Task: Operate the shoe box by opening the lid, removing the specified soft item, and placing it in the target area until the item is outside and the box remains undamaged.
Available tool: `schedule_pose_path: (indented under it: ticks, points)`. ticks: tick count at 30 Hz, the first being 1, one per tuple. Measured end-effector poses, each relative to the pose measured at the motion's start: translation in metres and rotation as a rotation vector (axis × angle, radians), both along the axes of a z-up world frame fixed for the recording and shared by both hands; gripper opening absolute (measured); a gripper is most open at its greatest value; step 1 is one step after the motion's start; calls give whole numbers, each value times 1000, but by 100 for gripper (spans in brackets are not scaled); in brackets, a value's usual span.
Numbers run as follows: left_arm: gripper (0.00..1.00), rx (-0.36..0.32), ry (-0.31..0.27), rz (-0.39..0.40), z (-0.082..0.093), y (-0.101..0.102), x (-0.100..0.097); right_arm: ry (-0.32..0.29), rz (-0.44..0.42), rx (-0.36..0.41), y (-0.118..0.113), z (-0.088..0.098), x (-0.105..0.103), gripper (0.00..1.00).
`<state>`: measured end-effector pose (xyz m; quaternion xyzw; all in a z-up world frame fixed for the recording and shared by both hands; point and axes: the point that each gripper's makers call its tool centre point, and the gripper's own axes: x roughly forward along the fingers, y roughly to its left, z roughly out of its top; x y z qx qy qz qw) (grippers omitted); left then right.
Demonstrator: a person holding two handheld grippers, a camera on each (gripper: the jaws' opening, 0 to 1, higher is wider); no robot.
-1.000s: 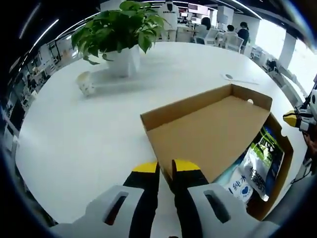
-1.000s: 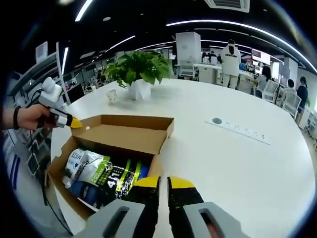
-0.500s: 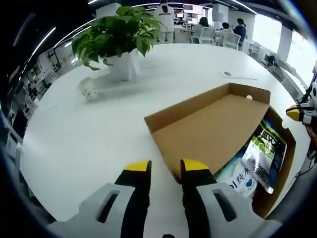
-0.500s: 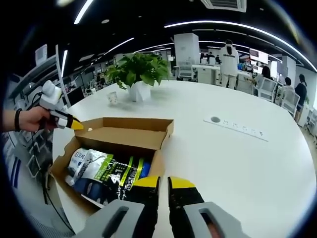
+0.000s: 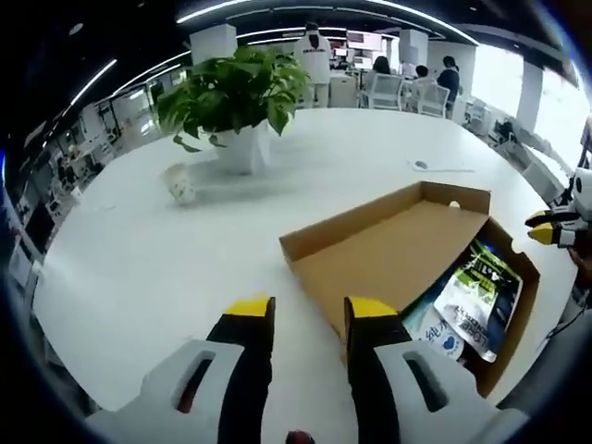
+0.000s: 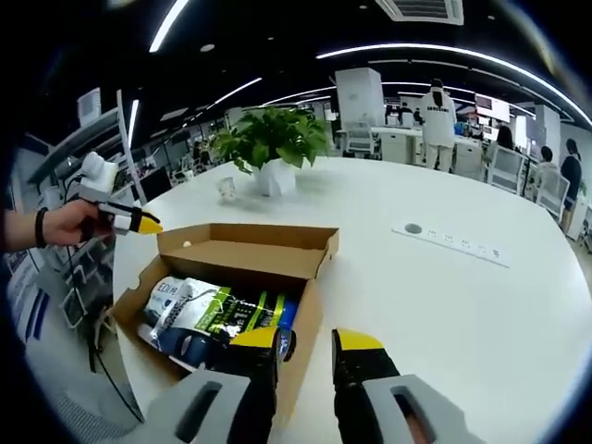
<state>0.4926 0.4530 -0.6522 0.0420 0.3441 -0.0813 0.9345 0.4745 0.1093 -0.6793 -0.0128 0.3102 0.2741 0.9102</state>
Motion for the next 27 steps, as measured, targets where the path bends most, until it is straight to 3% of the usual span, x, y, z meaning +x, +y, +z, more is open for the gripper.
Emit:
schedule_pose_path:
  ticks: [5,9,15,27]
  points:
    - [35,-37,-32,2,12,-6,-7,-46,24,23,2,9,-4,32]
    - [42,-40,-33,-41,15,-22,-17,-24,53,36,8,8,-11,43]
    - [44,-82,-40,-85,21,-52,-34,26,127,36,23,7,-27,54]
    - [43,-158,42,-131,-6,-100,-69,52,191,87,48,12,-39,50]
